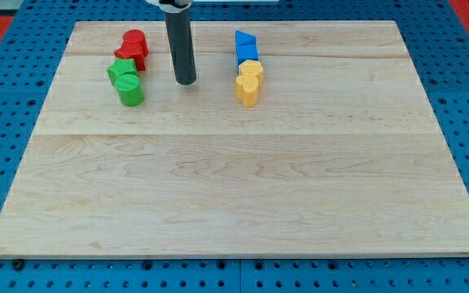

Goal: Move the green star slightly to the top left of the green circle

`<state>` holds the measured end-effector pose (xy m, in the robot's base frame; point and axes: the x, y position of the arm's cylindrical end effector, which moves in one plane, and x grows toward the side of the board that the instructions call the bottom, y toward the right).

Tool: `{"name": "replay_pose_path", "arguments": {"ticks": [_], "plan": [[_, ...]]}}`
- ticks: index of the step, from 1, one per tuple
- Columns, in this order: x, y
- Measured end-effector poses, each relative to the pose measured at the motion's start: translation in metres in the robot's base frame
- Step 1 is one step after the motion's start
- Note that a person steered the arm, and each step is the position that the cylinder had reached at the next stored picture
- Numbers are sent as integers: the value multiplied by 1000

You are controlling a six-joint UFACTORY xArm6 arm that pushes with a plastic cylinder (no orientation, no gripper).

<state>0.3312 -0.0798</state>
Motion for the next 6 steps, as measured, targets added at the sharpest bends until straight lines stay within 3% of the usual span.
{"name": "replay_pose_path", "arguments": {"ticks": [4, 5, 6], "plan": [[5, -93], [5, -94], [6, -49]]}}
